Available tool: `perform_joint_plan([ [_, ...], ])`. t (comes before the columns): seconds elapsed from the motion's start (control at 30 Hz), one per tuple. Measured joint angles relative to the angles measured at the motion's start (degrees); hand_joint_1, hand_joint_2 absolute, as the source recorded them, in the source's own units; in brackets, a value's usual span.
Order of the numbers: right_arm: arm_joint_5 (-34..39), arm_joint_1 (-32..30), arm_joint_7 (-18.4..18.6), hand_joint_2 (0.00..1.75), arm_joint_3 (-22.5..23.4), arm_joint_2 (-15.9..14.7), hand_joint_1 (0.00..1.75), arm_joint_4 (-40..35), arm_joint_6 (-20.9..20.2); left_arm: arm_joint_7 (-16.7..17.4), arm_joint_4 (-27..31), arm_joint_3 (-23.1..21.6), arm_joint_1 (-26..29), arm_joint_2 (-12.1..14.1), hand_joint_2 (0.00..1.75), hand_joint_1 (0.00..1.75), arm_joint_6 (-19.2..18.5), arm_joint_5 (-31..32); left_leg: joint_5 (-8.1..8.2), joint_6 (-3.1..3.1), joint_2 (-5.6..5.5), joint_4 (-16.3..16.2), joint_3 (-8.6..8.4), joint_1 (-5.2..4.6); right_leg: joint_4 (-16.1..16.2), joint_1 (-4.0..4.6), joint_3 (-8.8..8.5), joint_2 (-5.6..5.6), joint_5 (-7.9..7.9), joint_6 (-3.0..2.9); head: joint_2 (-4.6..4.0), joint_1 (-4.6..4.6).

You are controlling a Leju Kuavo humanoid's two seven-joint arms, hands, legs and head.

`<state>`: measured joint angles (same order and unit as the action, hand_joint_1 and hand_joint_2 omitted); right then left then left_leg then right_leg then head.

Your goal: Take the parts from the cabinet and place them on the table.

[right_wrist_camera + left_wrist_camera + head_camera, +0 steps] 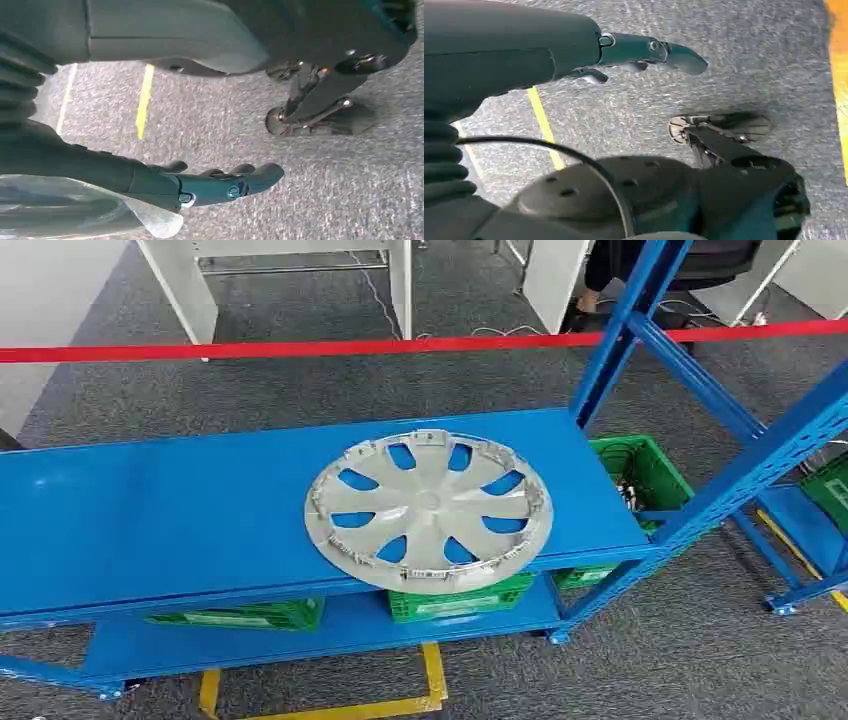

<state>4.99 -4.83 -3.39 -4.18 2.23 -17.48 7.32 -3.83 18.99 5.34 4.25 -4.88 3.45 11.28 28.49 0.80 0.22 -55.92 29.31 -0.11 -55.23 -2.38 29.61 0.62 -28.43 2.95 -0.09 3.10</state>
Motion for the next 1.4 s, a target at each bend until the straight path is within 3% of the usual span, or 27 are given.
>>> perform_joint_plan([
  [0.33,4.57,3.23,-5.99,0.00,-5.62,2.19,0.00,5.46,6.64,-0.41,-5.66,7.96,-3.61,-4.39,0.00,0.00,-2.39,8.48,0.00,0.00,0.00,0.00,0.00,0.00,-0.01,0.00,0.00,0.00,0.00,0.00,0.00,0.02],
  [0.53,3.54,3.78,-11.41,0.00,-7.32,2.34,0.00,6.38,6.90,1.20,-6.79,9.48,-4.12,-5.07,0.00,0.00,-2.69,10.01,0.00,0.00,0.00,0.00,0.00,0.00,-0.01,0.00,0.02,0.00,0.00,0.00,0.00,0.02],
  [0.73,2.71,3.83,-19.74,0.00,-9.55,2.89,0.00,6.71,2.46,1.25,-7.21,9.79,-4.35,-5.16,0.00,0.00,-2.75,11.14,0.00,0.00,0.00,0.00,0.00,0.00,-0.02,0.00,0.02,0.00,0.00,0.00,0.00,0.02],
  [0.8,3.46,3.72,-24.38,0.00,-9.53,3.60,0.00,6.71,0.24,1.07,-7.25,10.18,-4.35,-5.24,0.00,0.00,-2.73,10.75,0.00,0.00,0.00,0.00,0.00,0.01,-0.03,0.01,0.03,0.00,0.00,-0.01,0.00,0.04],
  [0.93,1.33,3.73,-29.42,0.00,-10.60,5.68,0.00,6.82,-1.38,1.01,-7.39,10.58,-4.35,-5.46,0.00,0.00,-3.06,10.53,0.00,-0.01,0.00,0.00,0.00,0.02,-0.05,0.02,0.03,0.00,-0.01,-0.01,0.00,0.02],
  [1.27,-7.15,4.39,-35.02,0.00,-17.51,6.62,0.00,6.73,-5.50,2.76,-7.56,10.77,-4.68,-5.40,0.00,0.00,-4.57,13.33,0.00,-0.01,0.07,0.00,0.10,0.07,-0.06,0.06,0.03,0.15,0.02,-0.04,0.00,0.07],
  [1.33,-7.53,5.53,-34.97,0.00,-19.16,7.58,0.00,6.44,-8.64,3.08,-7.56,10.71,-4.90,-5.33,0.00,0.00,-4.94,13.98,0.00,-0.01,0.06,-0.01,-0.02,0.00,-0.06,0.03,0.03,0.17,0.02,-0.05,0.00,-0.08],
  [1.4,-7.28,6.22,-34.66,0.00,-19.80,7.61,0.00,6.38,-8.96,3.26,-7.56,10.60,-4.91,-5.31,0.00,0.00,-5.03,14.07,-0.03,-0.04,-0.03,-0.01,-0.06,0.04,-0.11,0.06,0.00,-0.06,0.01,-0.06,0.00,0.11],
])
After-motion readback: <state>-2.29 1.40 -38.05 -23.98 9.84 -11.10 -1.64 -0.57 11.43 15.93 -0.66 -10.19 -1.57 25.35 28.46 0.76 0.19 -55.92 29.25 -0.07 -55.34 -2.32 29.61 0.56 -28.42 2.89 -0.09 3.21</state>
